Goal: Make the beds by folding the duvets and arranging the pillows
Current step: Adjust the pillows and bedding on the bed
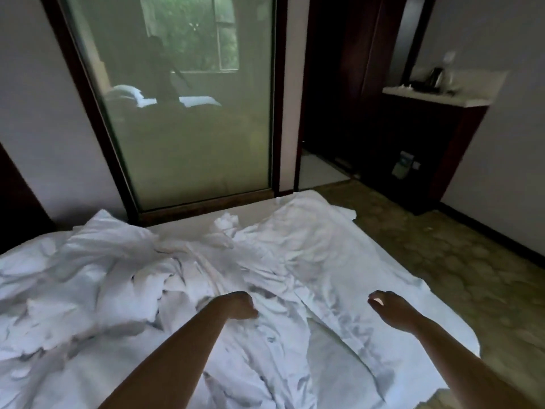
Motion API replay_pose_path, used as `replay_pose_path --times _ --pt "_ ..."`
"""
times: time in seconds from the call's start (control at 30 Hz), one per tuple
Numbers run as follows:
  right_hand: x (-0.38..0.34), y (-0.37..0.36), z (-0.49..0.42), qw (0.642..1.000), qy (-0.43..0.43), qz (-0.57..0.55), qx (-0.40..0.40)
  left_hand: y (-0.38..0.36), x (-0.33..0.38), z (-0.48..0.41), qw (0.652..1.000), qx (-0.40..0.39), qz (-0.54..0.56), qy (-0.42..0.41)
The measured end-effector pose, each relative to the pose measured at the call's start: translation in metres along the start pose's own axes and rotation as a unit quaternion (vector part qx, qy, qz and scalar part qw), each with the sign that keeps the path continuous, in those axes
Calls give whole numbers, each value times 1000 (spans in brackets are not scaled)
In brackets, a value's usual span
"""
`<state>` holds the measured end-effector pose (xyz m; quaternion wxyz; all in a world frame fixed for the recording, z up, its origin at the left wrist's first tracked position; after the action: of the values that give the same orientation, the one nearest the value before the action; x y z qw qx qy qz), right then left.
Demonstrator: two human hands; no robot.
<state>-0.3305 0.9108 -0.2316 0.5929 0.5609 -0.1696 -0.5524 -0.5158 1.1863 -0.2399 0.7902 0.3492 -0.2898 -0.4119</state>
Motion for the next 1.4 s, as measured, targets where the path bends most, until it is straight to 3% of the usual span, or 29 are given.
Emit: replay_pose_path --times 0.23,0.43,0.73,0.97,1.07,1.2,1.4 --pt "-6 73 -49 997 -6 29 66 99 53 -73 995 79 -15 -53" --pt "8 96 -77 997 20 4 78 105 97 -107 994 53 -72 -63" --pt "147 157 -140 998 13 -9 59 120 191 -166 994 102 -46 -21" --pt "293 240 -155 998 -39 25 33 80 358 -227 996 70 -22 -50" --pt "314 263 -176 998 -41 38 19 69 406 -242 996 64 4 -66" --pt "289 270 -216 999 10 40 2 77 390 -252 997 76 18 -27" --pt "233 230 -280 993 91 64 -48 88 260 -247 982 114 85 122"
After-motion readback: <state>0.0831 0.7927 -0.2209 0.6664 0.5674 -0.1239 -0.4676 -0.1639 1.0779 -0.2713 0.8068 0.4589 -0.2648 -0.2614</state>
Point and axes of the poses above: each hand's wrist, its own z-axis away from the middle knuckle, its own y-axis out of the back of the hand, x = y × z, the point moved 10 cm from there along -z, towards the middle knuckle, and after that the axes turned 7 degrees about -z, right-handed, at the moved point
